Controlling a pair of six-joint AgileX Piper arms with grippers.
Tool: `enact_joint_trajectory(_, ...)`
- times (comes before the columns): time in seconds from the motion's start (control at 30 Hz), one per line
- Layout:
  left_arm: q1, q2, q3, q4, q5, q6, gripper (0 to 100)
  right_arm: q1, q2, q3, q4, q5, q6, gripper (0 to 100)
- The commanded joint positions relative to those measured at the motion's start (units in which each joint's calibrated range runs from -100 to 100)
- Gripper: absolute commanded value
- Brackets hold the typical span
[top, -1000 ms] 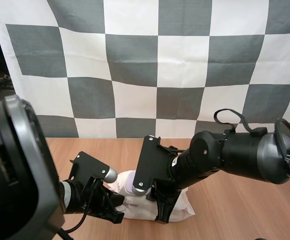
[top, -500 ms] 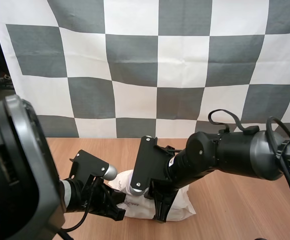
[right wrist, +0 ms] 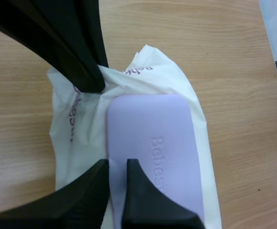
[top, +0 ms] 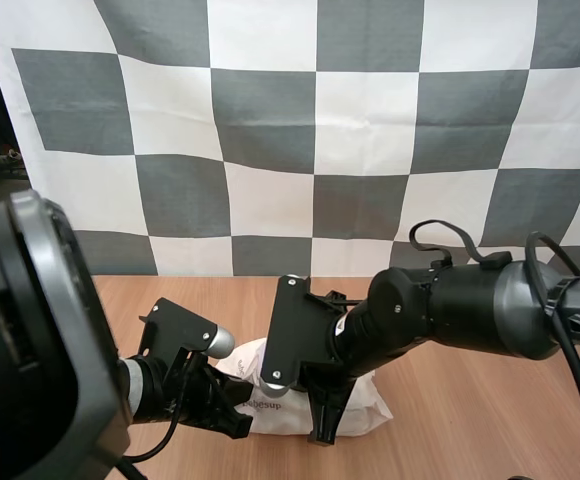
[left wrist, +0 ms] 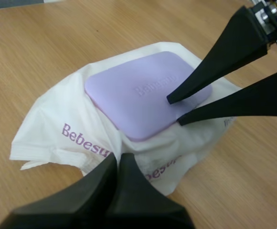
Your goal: Open the wet wipes lid
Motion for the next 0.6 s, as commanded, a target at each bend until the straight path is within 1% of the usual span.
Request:
enact_joint_trajectory(0.0, -0.03, -0.02, -0.01, 0.24, -0.06, 0.87, 0, 0.04, 0.05, -0.06, -0.27, -0.94, 0.03, 0)
enact_joint_trajectory(0.2, -0.03, -0.02, -0.01, 1.13, -0.06, 0.87, 0, 0.04, 0.05, -0.06, -0.4, -5.96, 0.03, 0)
enact_joint_trajectory(0.33, -0.03, -0.02, -0.01, 1.13, -0.06, 0.87, 0, 0.04, 0.05, -0.06, -1.93, -8.03, 0.03, 0)
enact_joint_trajectory(0.57, -0.03, -0.02, -0.01, 1.46, -0.06, 0.87, 0, 0.04, 0.05, -0.06, -1.93, -14.09, 0.03, 0)
